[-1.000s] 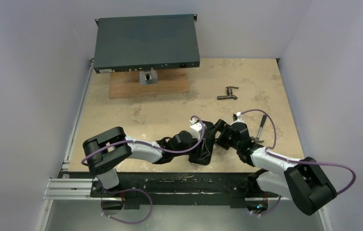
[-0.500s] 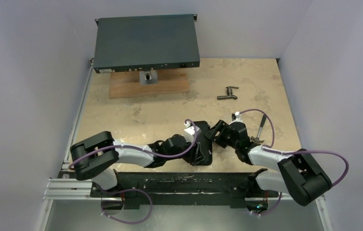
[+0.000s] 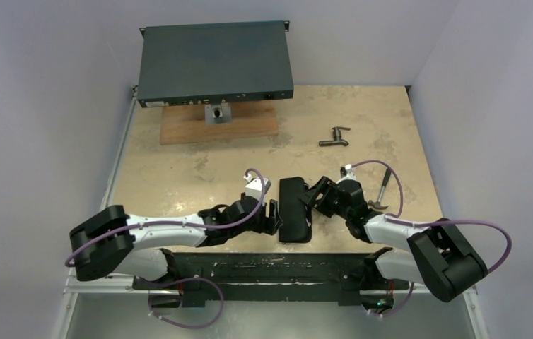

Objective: Sort the hair-cutting tools
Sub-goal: Close the hairdressing tool bag at the center of the board, then pick up the hairdressing tool bag at the center of the board.

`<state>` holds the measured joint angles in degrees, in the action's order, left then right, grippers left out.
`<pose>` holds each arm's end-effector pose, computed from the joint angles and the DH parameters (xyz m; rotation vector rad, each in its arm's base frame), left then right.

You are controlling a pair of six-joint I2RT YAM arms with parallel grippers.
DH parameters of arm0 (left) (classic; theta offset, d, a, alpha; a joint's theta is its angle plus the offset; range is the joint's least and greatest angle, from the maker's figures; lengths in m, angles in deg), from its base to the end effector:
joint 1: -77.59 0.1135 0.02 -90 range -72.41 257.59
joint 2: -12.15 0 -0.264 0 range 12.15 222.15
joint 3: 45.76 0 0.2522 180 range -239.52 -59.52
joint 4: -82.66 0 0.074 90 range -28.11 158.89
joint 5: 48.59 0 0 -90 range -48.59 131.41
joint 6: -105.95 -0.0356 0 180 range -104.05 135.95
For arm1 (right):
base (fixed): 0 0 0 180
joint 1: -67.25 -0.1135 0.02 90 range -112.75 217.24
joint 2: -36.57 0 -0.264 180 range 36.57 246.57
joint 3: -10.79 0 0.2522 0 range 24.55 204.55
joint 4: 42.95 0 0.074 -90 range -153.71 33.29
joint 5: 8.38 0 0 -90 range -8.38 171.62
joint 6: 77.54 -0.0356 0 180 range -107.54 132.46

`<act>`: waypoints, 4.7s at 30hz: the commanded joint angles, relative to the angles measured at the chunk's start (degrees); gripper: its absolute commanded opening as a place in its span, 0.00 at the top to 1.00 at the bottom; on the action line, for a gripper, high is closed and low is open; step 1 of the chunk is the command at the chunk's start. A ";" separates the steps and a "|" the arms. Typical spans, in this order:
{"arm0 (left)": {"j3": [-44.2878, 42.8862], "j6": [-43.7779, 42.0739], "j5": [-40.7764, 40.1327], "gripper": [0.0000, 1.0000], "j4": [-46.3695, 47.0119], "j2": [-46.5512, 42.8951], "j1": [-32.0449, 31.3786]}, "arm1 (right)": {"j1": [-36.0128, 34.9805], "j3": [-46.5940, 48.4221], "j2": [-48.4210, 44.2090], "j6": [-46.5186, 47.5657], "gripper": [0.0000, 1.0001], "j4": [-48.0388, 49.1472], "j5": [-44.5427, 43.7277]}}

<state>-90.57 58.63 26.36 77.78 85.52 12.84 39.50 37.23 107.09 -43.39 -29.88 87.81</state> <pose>0.1177 -0.2280 0.1862 0.2724 2.2280 -0.7959 0.1813 0.0997 0.1306 0.4832 2.2165 0.9463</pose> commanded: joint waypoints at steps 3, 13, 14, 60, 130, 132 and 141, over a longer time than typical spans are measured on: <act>-1.42 5.15 4.21 0.35 4.21 10.67 3.68 | -0.03 -2.28 0.84 3.08 0.36 -2.12 2.27; -1.69 4.17 7.79 0.42 14.19 17.37 3.76 | -0.03 -2.11 -2.27 5.11 0.26 -7.16 5.02; -1.39 4.06 8.15 0.43 15.40 17.85 3.76 | -0.03 -2.47 -2.15 5.14 0.26 -6.99 5.68; 10.60 10.22 13.46 0.41 35.87 18.56 7.36 | -0.40 -2.85 -2.79 8.04 1.00 -7.05 13.01; 15.48 7.81 23.29 0.98 17.39 -36.12 11.79 | -0.41 5.25 -28.84 5.56 0.05 -0.88 38.04; 14.32 7.89 24.43 0.98 15.41 -38.27 11.86 | -0.44 5.75 -29.03 3.02 0.03 3.67 40.77; 10.72 10.92 28.66 0.98 19.33 -34.92 11.93 | -1.13 10.29 -27.35 1.67 0.01 8.33 43.79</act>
<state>-75.68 68.01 52.13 91.59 48.97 24.38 39.06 43.20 78.83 -41.40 -25.82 128.38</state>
